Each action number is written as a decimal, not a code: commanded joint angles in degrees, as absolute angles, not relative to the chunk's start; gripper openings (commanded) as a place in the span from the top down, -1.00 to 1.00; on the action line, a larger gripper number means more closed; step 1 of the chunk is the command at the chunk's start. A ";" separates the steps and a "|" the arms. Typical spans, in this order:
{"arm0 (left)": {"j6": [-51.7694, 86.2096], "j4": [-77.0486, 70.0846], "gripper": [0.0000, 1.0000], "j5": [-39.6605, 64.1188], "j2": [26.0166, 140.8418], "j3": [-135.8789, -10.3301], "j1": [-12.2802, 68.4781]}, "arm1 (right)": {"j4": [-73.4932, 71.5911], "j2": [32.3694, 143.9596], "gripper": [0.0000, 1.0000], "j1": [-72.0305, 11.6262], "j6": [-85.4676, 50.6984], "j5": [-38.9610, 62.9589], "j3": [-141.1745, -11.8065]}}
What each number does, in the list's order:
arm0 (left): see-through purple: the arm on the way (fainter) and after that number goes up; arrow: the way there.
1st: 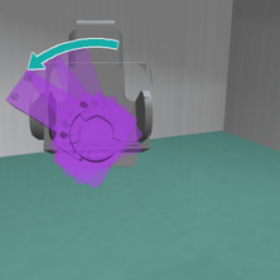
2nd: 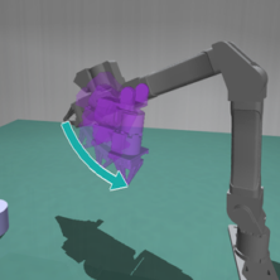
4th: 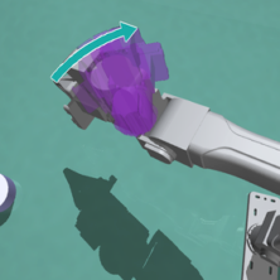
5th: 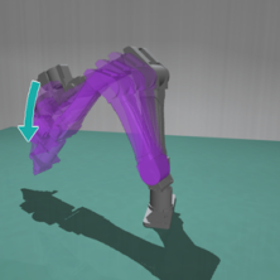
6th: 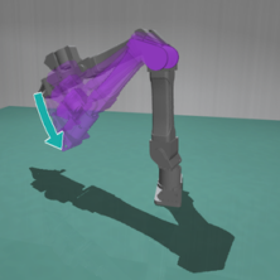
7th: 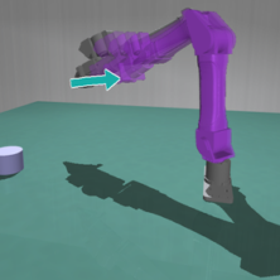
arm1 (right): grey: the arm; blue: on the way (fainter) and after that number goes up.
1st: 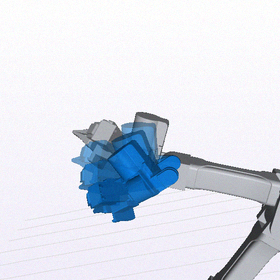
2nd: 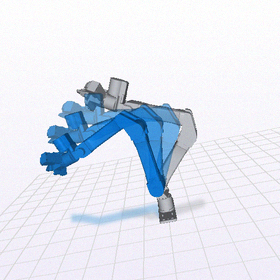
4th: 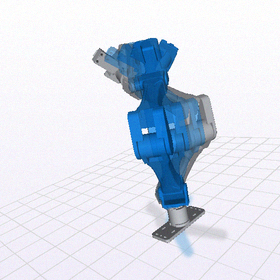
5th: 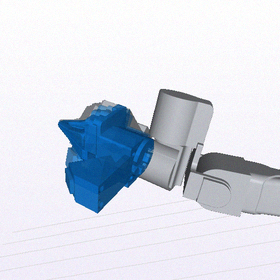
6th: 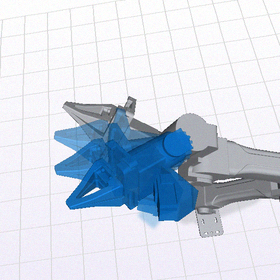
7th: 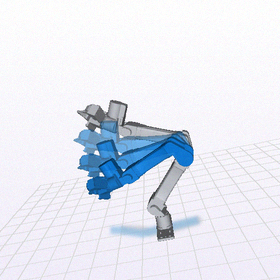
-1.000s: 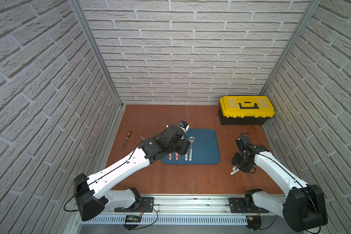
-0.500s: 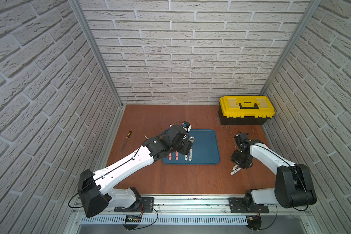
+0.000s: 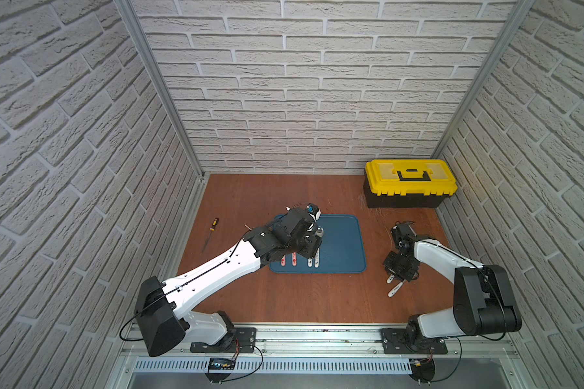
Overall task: Set the spoon and fork side by side
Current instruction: Pick up the fork at the center of the board.
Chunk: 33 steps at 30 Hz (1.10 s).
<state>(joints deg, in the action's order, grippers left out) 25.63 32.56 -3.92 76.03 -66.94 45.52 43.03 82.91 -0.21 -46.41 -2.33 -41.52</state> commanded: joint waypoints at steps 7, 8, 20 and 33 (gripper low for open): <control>25.81 30.59 -0.33 -2.99 77.60 -67.76 45.12 | 38.60 85.69 0.96 -0.09 -44.76 -1.53 -38.94; 25.88 30.50 -0.33 -2.92 77.75 -67.76 45.09 | 38.50 85.61 0.96 -0.13 -44.32 -1.59 -38.95; 25.93 30.23 -0.33 -3.57 79.52 -68.79 45.51 | 42.40 76.55 0.96 -2.12 -42.83 -0.95 -41.98; 25.39 31.59 -0.33 -3.47 75.41 -66.22 39.62 | 46.68 81.33 0.96 -17.43 -41.51 -3.38 -55.01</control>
